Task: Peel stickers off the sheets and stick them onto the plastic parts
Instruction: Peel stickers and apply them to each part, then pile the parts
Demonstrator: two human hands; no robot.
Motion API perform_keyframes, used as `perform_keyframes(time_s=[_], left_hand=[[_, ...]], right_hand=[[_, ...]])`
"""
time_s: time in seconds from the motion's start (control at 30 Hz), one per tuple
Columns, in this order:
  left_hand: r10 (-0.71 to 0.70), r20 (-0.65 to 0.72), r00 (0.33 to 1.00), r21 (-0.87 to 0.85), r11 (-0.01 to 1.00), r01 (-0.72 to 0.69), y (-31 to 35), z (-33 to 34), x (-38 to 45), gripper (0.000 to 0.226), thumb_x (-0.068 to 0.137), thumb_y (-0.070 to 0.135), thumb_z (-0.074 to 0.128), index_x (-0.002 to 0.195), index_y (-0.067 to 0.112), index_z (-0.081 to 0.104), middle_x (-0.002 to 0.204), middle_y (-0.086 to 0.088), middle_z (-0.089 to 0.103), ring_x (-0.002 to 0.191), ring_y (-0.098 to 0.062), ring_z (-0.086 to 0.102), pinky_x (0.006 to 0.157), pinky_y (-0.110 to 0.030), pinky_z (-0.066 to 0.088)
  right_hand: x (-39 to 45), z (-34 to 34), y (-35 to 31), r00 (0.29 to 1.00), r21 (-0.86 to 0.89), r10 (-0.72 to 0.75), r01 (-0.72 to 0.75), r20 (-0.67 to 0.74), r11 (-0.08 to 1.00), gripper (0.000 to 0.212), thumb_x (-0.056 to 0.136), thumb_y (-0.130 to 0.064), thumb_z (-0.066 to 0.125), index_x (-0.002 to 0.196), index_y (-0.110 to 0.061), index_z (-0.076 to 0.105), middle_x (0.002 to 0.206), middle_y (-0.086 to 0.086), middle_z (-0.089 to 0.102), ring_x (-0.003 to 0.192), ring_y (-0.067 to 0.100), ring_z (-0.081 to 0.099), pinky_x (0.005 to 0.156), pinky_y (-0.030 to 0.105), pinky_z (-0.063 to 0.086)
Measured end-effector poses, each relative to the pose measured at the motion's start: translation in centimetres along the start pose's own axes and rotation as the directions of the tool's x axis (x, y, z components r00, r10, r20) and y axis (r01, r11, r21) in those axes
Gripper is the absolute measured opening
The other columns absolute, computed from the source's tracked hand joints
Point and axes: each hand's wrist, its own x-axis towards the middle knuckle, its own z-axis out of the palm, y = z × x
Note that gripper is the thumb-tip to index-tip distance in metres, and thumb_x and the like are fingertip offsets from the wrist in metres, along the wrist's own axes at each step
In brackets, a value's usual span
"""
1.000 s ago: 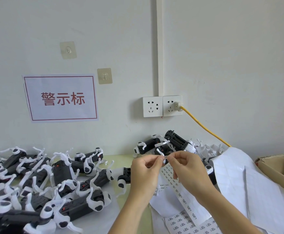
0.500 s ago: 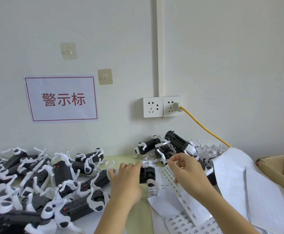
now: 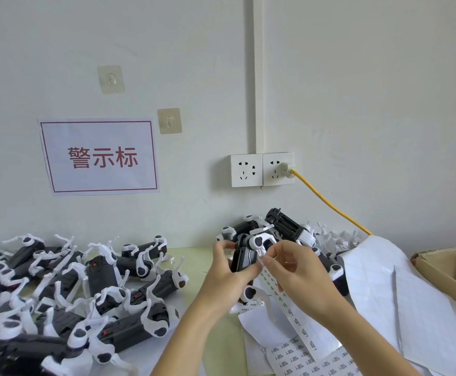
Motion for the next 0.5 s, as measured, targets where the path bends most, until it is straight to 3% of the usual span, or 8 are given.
perform_keyframes(time_s=[0.1,0.17,0.27,0.37,0.5], left_hand=[[0.013,0.045,0.999,-0.124,0.992,-0.007,0.06,0.35,-0.13,0.046,0.087,0.024,0.075,0.115,0.045,0.044,0.084,0.009,0.074,0.076,-0.001,0.070,0.069,-0.017,0.048],[0.042,0.072,0.996,-0.165,0.986,-0.030,0.18,0.52,-0.31,0.048,0.087,0.017,0.075,0.114,0.050,0.053,0.089,0.000,0.077,0.081,-0.007,0.072,0.067,-0.014,0.050],[0.060,0.100,0.993,-0.207,0.978,-0.038,0.27,0.73,-0.43,0.049,0.085,0.011,0.076,0.113,0.049,0.061,0.094,-0.010,0.076,0.081,-0.020,0.072,0.071,-0.024,0.054],[0.056,0.130,0.990,-0.215,0.976,-0.027,0.26,0.69,-0.41,0.053,0.085,0.007,0.075,0.118,0.046,0.062,0.088,-0.010,0.075,0.073,-0.022,0.071,0.065,-0.025,0.054],[0.057,0.148,0.987,-0.190,0.981,-0.028,0.07,0.53,-0.20,0.059,0.083,0.006,0.077,0.124,0.045,0.060,0.086,-0.008,0.076,0.069,-0.021,0.070,0.064,-0.023,0.053]], right_hand=[[0.05,-0.14,-0.07,1.000,-0.010,-0.007,0.007,-0.011,1.000,0.017,0.096,-0.019,0.061,0.079,-0.019,0.064,0.068,0.013,0.061,0.056,0.014,0.048,0.059,0.039,0.046],[0.10,-0.18,0.02,1.000,-0.015,-0.009,0.009,-0.015,1.000,0.019,0.097,-0.017,0.060,0.078,-0.020,0.064,0.063,0.005,0.061,0.055,0.013,0.048,0.058,0.036,0.045],[0.17,-0.23,0.24,1.000,-0.022,-0.012,0.011,-0.018,1.000,0.020,0.096,-0.013,0.060,0.078,-0.021,0.065,0.061,-0.001,0.062,0.053,0.009,0.048,0.055,0.028,0.043],[0.23,-0.30,0.45,0.999,-0.097,-0.043,0.041,-0.021,0.994,0.018,0.095,-0.012,0.062,0.080,-0.022,0.066,0.062,0.001,0.063,0.051,0.005,0.046,0.052,0.018,0.040],[0.37,-0.58,0.60,0.996,-0.189,-0.082,0.077,-0.017,0.979,0.020,0.094,-0.012,0.064,0.078,-0.025,0.064,0.062,0.010,0.060,0.050,0.006,0.044,0.053,0.020,0.042]])
